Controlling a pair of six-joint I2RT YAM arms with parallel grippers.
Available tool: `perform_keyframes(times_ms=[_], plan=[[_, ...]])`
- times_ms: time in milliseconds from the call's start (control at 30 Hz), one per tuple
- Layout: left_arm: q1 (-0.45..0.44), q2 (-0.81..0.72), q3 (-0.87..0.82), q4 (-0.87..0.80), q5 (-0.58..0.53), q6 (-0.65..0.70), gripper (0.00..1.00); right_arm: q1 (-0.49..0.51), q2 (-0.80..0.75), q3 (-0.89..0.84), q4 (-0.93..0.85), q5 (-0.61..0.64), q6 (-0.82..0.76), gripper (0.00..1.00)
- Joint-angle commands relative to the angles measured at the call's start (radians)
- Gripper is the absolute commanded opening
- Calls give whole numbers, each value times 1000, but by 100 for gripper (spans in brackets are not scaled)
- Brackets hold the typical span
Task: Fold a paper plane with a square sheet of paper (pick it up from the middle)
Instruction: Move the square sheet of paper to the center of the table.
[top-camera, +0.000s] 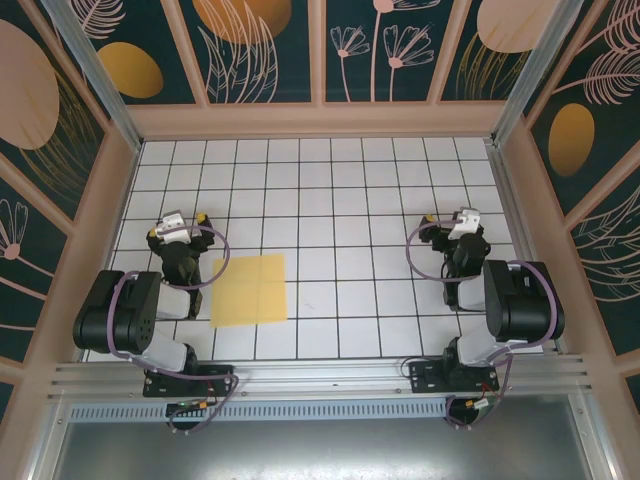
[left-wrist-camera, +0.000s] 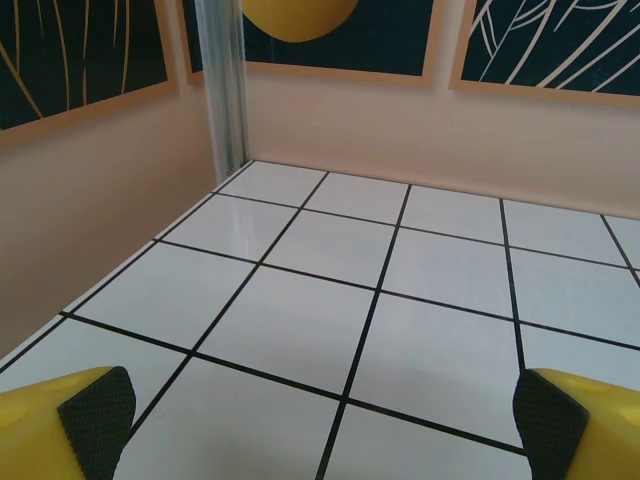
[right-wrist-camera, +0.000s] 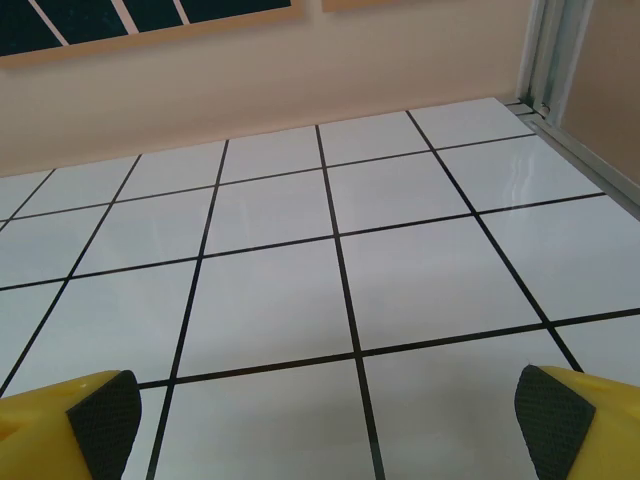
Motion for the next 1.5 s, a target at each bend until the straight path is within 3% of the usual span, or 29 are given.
perform_keyframes(times_ms=[0, 800, 933, 1000, 1100, 1200, 1233, 1300, 1400, 1467], plan=[[7, -7, 8, 34, 15, -11, 99, 4, -3, 1, 50, 2, -10, 99], [8, -22, -48, 124, -20, -25, 99, 6, -7, 0, 52, -21, -24, 99], [6, -119, -91, 122, -4, -16, 99, 30, -38, -17, 57, 3, -43, 99], [8, -267, -47, -133, -91, -78, 99, 39, -109, 18, -61, 25, -42, 99], [8, -474, 107, -618, -121, -180, 99, 47, -211, 265, -632, 31, 59, 99], [8, -601, 226, -993, -158, -499, 99, 53, -201, 509, -1047, 58, 303, 99], [8, -633, 253, -1061, -100, -540, 99, 49, -184, 582, -1162, -23, 314, 99], [8, -668, 278, -1129, 87, -559, 99, 43, -171, 609, -1203, -238, 355, 99], [6, -623, 294, -1156, 442, -653, 99, 58, -204, 519, -1046, -515, 487, 99], [0, -558, 309, -1241, 523, -727, 99, 111, -213, 513, -1045, -505, 520, 99]])
